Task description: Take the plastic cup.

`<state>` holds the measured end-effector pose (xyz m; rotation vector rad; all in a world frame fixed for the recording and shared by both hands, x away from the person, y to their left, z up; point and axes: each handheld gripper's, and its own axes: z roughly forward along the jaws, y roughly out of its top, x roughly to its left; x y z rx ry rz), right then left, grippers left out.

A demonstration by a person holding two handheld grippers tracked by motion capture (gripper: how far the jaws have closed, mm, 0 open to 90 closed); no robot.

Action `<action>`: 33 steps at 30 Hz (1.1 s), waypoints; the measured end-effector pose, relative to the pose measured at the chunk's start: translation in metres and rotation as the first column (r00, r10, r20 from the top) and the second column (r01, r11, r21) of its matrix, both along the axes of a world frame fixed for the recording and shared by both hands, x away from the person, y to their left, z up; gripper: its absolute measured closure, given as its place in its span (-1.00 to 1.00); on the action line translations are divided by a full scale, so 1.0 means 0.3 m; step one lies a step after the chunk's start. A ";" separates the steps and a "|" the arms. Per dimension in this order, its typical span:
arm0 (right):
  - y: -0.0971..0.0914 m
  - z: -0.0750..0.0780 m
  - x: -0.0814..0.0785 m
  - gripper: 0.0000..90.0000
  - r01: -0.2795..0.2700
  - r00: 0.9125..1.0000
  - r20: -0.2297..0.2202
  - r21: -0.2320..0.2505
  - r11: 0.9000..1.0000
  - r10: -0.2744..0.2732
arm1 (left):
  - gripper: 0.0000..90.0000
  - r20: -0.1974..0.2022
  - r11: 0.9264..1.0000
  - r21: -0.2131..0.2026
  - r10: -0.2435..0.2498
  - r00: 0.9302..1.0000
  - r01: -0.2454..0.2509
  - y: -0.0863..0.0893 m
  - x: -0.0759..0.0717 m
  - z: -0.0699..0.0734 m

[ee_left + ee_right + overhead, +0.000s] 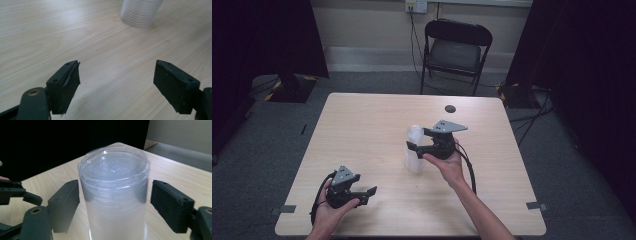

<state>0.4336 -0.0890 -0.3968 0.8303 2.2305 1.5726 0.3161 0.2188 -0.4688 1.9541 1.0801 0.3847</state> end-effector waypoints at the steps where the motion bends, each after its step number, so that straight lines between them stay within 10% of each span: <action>1: 0.006 -0.003 0.001 -0.48 0.003 1.000 -0.001 -0.007 1.000 -0.003 | -0.54 -0.001 1.000 -0.001 0.001 1.000 -0.001 0.001 0.000 0.000; 33: 0.022 -0.089 0.020 -0.33 -0.007 1.000 -0.014 -0.031 0.999 0.006 | -0.54 -0.009 1.000 0.001 -0.005 1.000 0.005 0.003 0.000 0.000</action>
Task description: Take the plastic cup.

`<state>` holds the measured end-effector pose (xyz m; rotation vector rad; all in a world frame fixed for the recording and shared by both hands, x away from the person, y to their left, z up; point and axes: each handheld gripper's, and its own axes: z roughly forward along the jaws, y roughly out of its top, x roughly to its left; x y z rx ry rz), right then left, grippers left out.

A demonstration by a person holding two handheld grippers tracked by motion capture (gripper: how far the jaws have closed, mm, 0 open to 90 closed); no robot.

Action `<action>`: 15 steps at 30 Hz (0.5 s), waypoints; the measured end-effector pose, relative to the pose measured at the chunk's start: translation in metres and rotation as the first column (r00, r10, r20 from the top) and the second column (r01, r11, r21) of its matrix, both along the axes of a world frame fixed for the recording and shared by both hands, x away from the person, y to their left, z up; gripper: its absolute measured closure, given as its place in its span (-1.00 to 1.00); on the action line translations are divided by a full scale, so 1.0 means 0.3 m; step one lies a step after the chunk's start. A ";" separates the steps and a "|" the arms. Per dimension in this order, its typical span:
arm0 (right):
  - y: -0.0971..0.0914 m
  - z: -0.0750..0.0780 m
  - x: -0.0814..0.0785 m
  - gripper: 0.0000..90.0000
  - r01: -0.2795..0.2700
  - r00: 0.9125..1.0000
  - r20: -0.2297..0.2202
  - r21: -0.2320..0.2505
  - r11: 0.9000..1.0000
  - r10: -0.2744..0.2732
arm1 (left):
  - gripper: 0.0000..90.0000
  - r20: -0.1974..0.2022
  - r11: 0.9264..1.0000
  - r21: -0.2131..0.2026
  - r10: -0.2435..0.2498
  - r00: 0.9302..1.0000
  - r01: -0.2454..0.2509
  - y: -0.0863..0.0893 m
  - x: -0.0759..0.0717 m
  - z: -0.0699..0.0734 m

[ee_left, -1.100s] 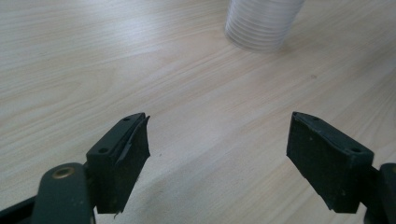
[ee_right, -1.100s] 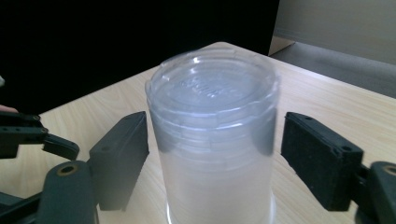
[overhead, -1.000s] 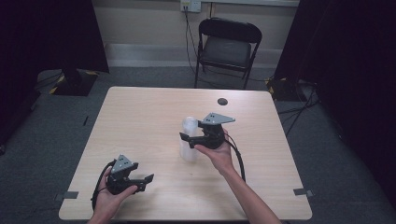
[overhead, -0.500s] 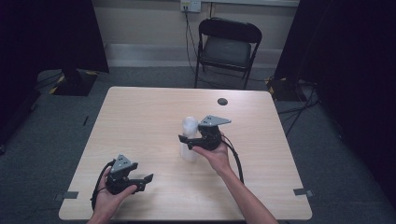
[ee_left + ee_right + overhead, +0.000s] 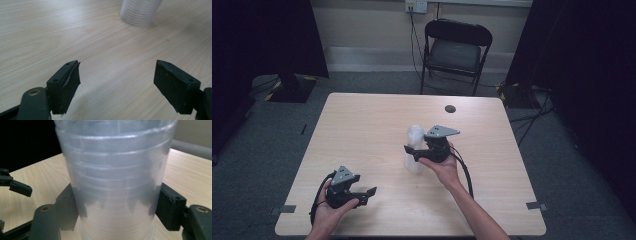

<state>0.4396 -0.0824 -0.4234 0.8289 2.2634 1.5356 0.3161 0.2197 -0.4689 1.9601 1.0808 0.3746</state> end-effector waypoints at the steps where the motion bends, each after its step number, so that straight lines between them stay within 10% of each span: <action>1: 0.000 0.001 -0.001 -0.32 0.003 1.000 0.000 -0.004 1.000 -0.003 | -0.54 -0.003 1.000 -0.006 0.001 1.000 -0.001 0.000 0.000 -0.001; 15: 0.006 0.019 -0.001 -0.33 0.002 1.000 0.019 0.004 1.000 -0.002 | -0.54 -0.006 1.000 -0.003 -0.002 1.000 0.002 0.000 0.002 -0.003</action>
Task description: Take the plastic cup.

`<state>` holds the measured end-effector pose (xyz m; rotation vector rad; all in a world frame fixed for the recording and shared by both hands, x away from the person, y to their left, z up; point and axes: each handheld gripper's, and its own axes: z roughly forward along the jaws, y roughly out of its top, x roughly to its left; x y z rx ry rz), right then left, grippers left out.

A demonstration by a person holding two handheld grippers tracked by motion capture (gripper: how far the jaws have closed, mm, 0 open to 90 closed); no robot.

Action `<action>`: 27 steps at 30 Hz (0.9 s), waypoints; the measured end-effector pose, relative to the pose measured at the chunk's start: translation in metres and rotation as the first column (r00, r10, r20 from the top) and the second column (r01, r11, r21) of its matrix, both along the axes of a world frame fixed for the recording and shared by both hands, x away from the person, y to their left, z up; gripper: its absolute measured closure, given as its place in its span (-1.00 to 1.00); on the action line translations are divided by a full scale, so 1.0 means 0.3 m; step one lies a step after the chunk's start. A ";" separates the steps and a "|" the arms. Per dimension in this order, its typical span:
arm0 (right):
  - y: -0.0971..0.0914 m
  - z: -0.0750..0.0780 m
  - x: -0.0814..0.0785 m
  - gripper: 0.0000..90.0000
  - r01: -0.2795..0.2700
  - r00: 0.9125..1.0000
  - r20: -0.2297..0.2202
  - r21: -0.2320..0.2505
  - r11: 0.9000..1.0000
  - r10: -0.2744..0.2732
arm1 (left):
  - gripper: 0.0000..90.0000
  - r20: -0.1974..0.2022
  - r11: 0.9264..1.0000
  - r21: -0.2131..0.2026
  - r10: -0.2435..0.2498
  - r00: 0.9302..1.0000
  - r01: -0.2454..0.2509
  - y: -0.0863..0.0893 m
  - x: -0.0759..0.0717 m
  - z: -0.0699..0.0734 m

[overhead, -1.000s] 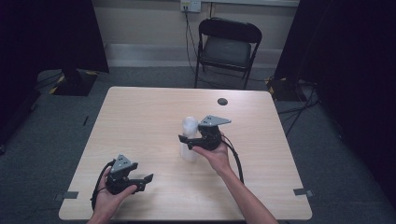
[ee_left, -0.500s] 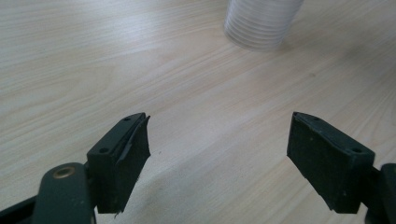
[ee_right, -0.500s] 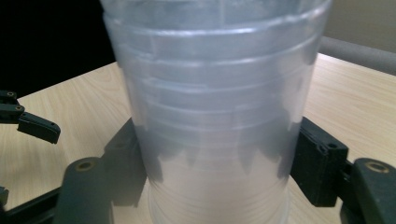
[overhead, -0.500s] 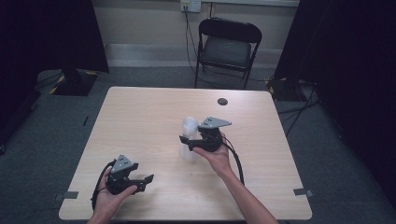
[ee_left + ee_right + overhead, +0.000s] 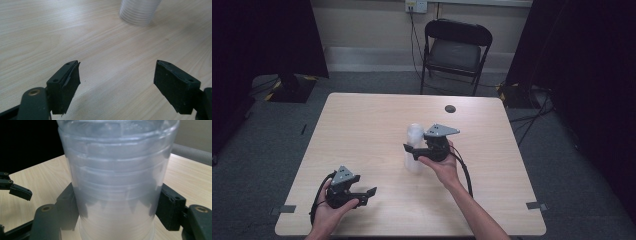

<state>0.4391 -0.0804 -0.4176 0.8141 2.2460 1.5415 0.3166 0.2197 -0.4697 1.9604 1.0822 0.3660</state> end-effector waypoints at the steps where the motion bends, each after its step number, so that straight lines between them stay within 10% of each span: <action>1: 0.000 0.002 0.000 -0.33 0.001 1.000 0.000 0.000 1.000 -0.001 | -0.54 0.000 1.000 0.000 0.000 1.000 0.000 0.000 0.000 0.000; 27: -0.008 0.073 -0.001 -0.31 0.011 0.999 0.031 0.020 1.000 -0.012 | -0.54 -0.005 1.000 0.006 -0.007 1.000 0.007 -0.002 0.002 -0.002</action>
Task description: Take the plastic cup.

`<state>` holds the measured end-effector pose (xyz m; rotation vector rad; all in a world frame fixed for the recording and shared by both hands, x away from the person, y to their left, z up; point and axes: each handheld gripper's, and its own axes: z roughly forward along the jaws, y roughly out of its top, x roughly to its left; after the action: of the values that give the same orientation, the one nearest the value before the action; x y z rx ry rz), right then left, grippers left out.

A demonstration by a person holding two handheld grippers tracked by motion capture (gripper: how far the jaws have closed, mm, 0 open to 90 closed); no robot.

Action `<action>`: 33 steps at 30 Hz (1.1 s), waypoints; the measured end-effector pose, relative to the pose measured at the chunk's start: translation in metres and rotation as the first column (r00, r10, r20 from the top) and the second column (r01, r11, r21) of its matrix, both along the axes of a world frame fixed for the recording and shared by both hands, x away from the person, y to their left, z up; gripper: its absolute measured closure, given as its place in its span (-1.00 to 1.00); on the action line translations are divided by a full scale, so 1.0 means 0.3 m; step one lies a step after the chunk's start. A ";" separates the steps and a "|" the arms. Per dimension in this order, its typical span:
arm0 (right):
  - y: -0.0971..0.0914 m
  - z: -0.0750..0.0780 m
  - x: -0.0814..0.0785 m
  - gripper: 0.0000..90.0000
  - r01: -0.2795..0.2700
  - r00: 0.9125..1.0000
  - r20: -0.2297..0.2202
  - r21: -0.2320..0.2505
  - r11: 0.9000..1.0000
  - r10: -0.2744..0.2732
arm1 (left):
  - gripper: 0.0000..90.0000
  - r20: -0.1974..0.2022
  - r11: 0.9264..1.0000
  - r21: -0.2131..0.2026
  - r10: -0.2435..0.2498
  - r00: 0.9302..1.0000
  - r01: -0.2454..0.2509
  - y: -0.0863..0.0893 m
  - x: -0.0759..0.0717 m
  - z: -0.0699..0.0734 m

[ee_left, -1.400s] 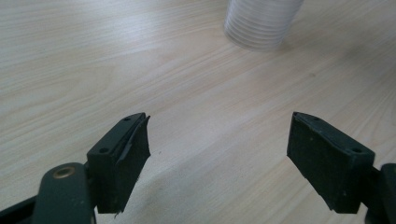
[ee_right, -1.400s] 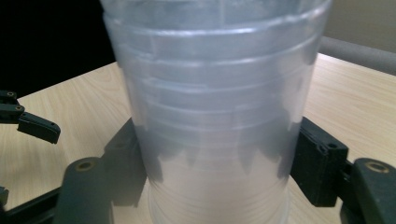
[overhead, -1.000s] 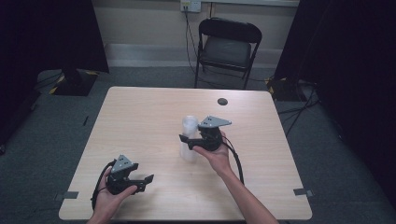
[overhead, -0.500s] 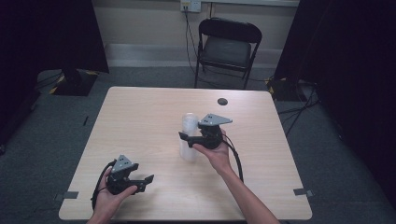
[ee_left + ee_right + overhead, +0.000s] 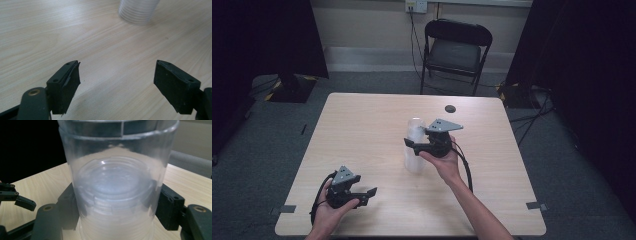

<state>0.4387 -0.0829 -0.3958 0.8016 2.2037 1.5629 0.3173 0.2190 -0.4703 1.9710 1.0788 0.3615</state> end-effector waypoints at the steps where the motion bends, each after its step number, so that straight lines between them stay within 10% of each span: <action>1: 0.000 0.003 0.000 -0.32 0.001 1.000 0.004 0.000 1.000 -0.001 | -0.54 -0.003 1.000 -0.003 0.002 1.000 -0.002 -0.001 0.000 0.000; 33: -0.003 0.095 -0.003 -0.30 -0.005 1.000 0.023 0.061 0.998 0.004 | -0.55 -0.011 1.000 0.002 -0.006 1.000 0.006 -0.001 0.002 -0.004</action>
<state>0.4377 -0.0837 -0.3672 0.7932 2.1528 1.6412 0.3180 0.2188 -0.4714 1.9799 1.0797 0.3494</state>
